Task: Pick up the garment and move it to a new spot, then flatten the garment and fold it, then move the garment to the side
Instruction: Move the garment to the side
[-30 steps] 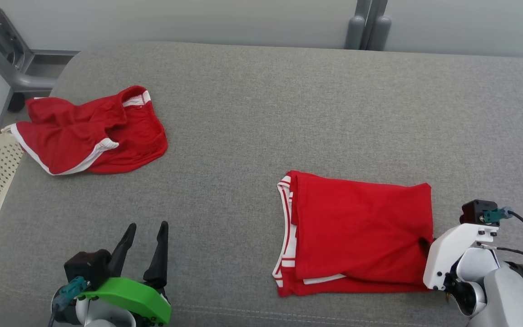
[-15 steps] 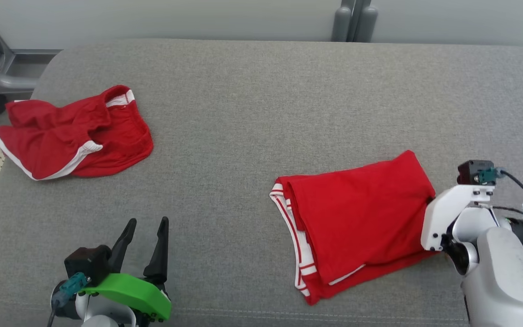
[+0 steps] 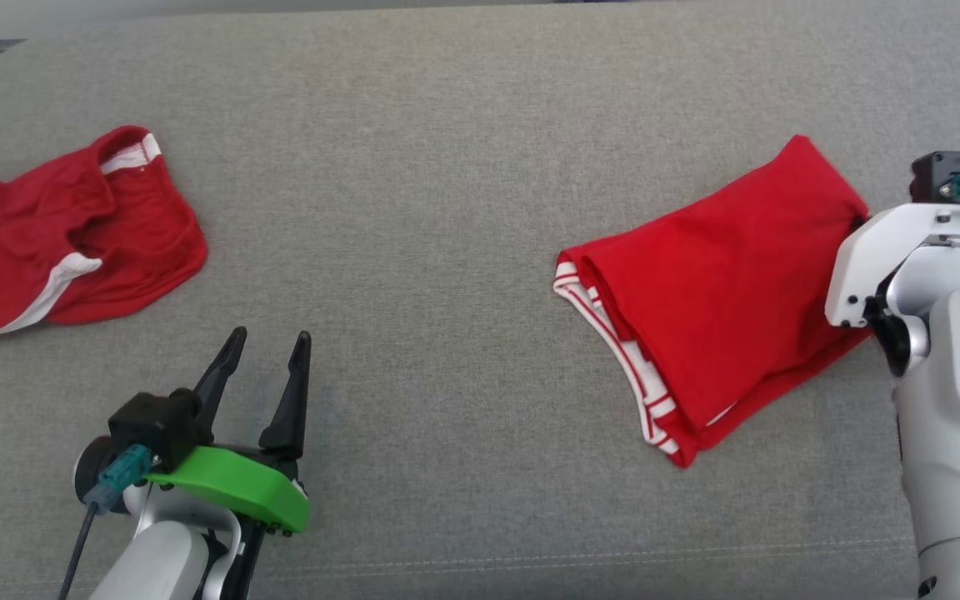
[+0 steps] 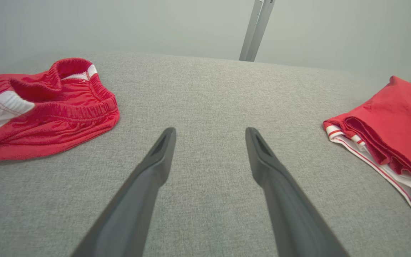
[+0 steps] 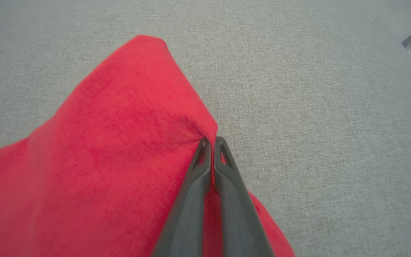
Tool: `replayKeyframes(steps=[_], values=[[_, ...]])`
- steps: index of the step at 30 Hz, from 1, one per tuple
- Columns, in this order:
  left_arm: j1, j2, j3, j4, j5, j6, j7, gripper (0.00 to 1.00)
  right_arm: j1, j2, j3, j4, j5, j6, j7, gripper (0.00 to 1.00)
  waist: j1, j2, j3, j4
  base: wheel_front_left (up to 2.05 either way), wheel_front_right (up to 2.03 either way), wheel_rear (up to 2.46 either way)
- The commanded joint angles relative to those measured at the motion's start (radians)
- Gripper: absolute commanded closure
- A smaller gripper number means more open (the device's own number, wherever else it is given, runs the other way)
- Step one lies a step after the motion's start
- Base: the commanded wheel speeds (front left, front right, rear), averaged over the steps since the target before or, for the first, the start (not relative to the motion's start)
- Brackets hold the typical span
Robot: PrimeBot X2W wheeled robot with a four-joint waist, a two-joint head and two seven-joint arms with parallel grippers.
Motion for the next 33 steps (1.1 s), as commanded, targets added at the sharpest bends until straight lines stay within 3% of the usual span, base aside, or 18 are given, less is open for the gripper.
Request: replayKeyframes(steps=[1, 13, 23, 32, 33], values=[[-0.026, 0.014, 0.000, -0.013, 0.012, 0.005, 0.005, 0.00, -0.026, -0.019, -0.010, 0.012, -0.018, -0.002, -0.019, 1.00, 0.0000, 0.0000, 0.054, -0.051, 0.00, 0.00, 0.00], [-0.060, 0.115, -0.024, -0.218, 0.088, 0.039, 0.105, 0.00, -0.186, -0.120, -0.195, 0.097, -0.087, -0.002, -0.177, 1.00, 0.0000, 0.0000, 0.184, -0.150, 0.00, 0.00, 0.00], [-0.052, 0.172, -0.027, -0.322, 0.107, 0.055, 0.168, 0.00, -0.262, -0.190, -0.369, 0.147, -0.223, -0.002, -0.287, 1.00, 0.0000, 0.0000, 0.244, -0.144, 0.00, 0.00, 0.00], [-0.062, 0.191, -0.034, -0.378, 0.117, 0.066, 0.192, 0.00, -0.311, -0.210, -0.460, 0.160, -0.348, -0.002, -0.334, 0.99, 0.0000, 0.0000, 0.287, -0.130, 0.00, 0.00, 0.00], [-0.063, 0.190, -0.035, -0.381, 0.117, 0.067, 0.194, 0.00, -0.315, -0.209, -0.466, 0.161, -0.364, -0.002, -0.338, 0.29, 0.0000, 0.0000, 0.291, -0.128, 0.00, 0.00, 0.00]])
